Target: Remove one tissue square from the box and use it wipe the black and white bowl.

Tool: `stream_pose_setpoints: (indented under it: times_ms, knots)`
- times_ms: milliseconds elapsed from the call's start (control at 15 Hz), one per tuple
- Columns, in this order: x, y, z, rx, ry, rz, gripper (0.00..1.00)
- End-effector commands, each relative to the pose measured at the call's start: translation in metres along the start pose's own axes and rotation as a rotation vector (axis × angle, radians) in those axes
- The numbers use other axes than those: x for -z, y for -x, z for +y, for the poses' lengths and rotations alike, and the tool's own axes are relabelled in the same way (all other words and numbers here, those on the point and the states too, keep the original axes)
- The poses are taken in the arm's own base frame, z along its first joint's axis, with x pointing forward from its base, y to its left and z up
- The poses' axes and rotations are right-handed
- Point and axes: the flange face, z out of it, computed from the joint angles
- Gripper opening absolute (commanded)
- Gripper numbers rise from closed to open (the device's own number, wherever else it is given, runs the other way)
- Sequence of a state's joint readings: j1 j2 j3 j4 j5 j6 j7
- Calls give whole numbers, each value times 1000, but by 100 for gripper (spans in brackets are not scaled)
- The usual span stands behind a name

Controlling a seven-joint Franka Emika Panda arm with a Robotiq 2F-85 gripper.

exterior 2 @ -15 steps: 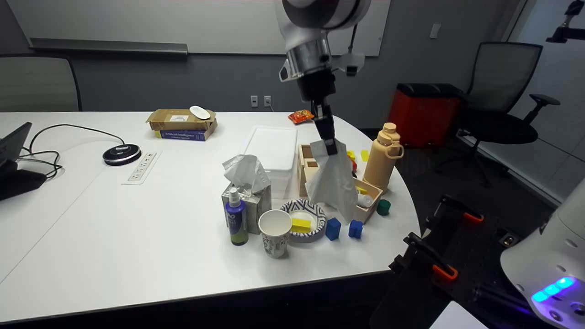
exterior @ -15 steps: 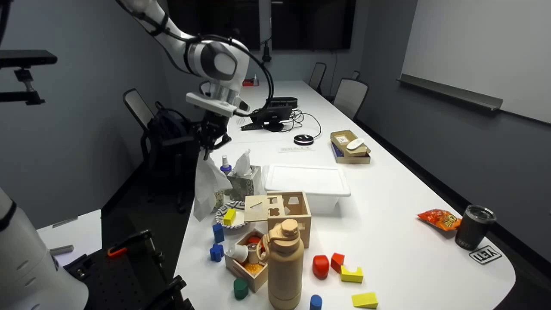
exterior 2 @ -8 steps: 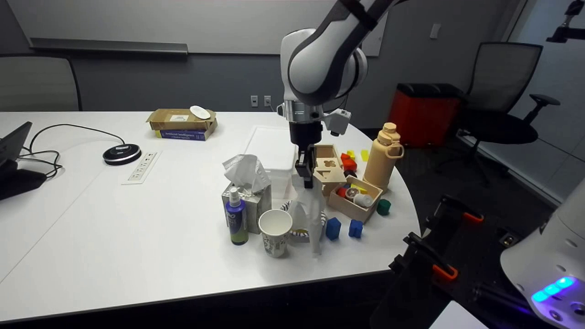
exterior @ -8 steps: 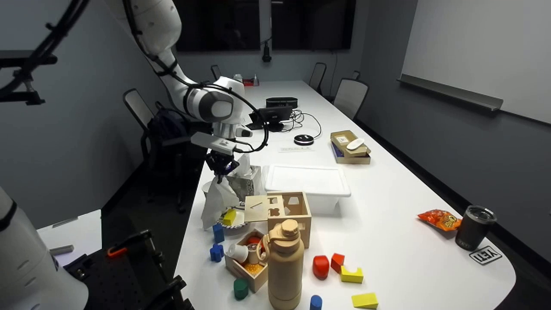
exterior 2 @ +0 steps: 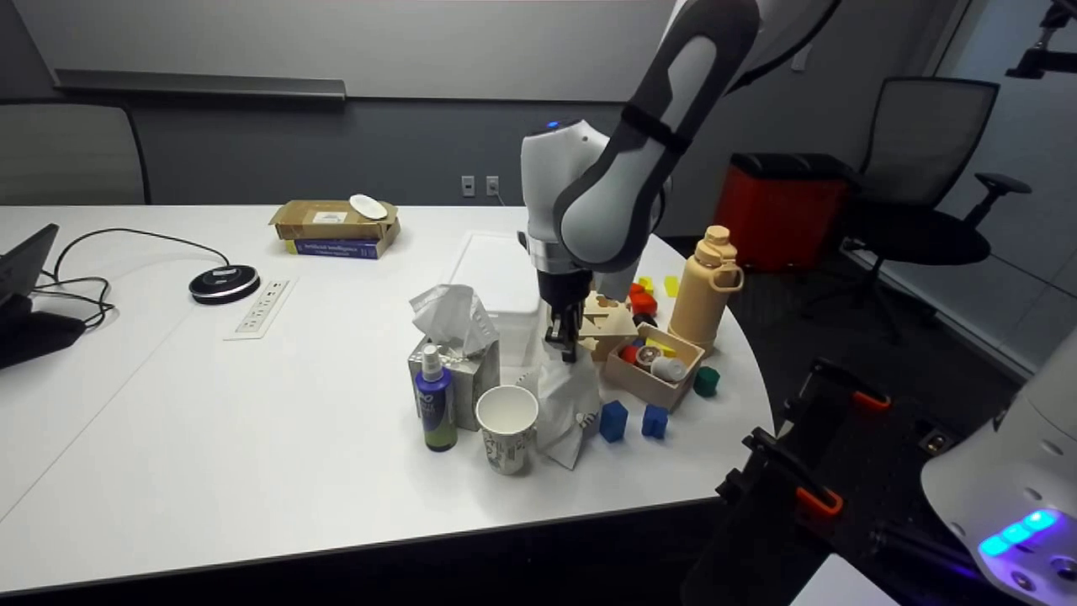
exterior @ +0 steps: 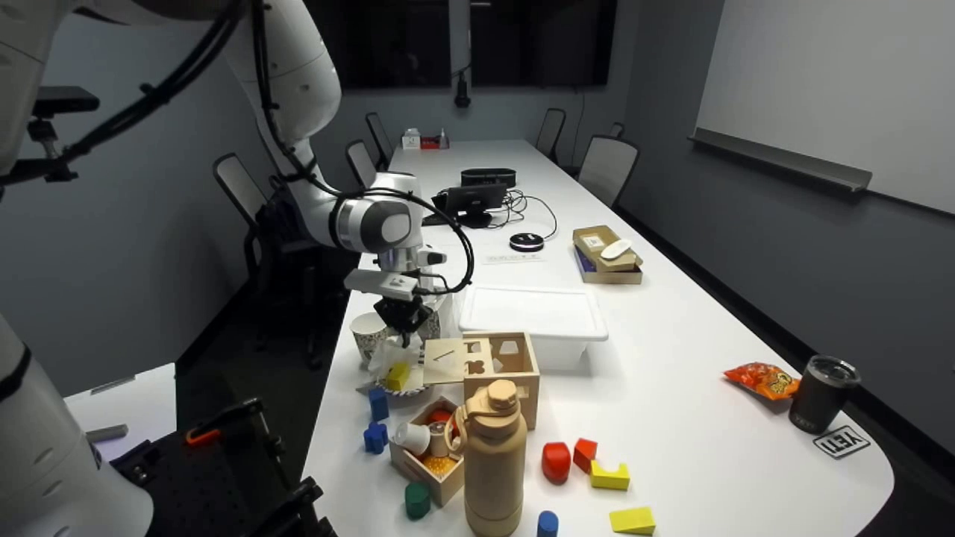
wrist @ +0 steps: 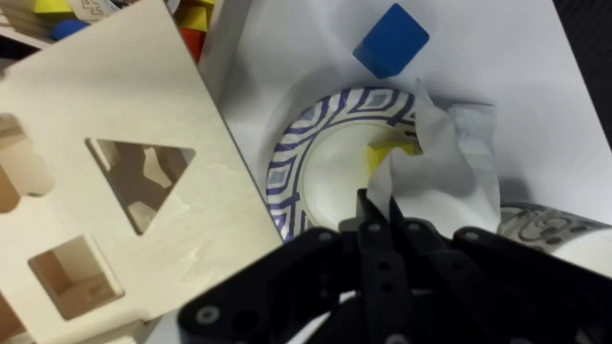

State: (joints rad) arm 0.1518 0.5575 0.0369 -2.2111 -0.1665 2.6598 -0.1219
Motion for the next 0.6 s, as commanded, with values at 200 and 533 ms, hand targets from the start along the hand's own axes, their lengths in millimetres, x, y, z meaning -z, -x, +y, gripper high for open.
stream_pose_setpoints:
  times_ms: [200, 533]
  knots:
    - [-64, 18, 7, 0, 119, -108, 0]
    - [-73, 17, -13, -37, 6, -152, 0]
